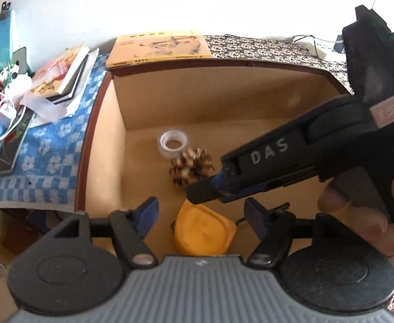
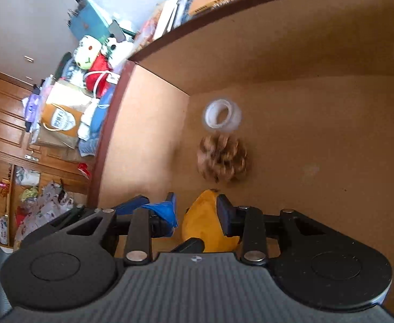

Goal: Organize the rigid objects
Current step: 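Lower the orange case into the box and open the right tool, then withdraw the open right tool from the box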

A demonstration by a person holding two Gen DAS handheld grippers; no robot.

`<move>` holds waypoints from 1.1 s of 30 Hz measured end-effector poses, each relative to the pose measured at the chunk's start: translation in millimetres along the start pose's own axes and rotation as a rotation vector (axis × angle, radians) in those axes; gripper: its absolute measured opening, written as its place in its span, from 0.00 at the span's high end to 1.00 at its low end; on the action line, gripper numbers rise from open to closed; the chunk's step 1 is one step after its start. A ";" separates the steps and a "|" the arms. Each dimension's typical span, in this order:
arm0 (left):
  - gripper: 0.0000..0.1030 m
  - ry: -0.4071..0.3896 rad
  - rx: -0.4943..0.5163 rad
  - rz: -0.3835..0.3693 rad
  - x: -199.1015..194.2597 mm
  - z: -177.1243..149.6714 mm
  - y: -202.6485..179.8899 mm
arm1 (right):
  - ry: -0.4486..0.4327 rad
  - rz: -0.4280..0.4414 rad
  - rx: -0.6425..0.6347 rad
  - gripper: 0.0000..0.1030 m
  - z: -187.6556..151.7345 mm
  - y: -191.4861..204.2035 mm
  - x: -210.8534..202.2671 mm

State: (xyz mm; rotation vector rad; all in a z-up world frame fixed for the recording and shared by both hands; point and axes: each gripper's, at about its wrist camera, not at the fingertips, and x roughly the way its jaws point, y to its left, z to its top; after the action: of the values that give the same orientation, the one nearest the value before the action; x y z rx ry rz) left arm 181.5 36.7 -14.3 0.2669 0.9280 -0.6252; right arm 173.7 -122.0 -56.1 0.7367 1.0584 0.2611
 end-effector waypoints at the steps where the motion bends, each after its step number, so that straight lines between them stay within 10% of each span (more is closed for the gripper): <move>1: 0.31 0.002 0.001 0.007 -0.4 -0.6 -0.7 | -0.016 0.007 0.004 0.83 -0.5 0.3 -2.7; 33: 0.24 -0.088 -0.068 0.248 -72.5 -28.8 -62.9 | -0.385 -0.019 -0.094 0.83 -106.5 8.2 -115.7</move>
State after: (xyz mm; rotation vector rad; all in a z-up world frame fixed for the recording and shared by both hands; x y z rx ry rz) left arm 92.4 28.3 30.7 0.2856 0.8143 -0.3735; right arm 26.8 -132.2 -0.3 0.6598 0.6824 0.1434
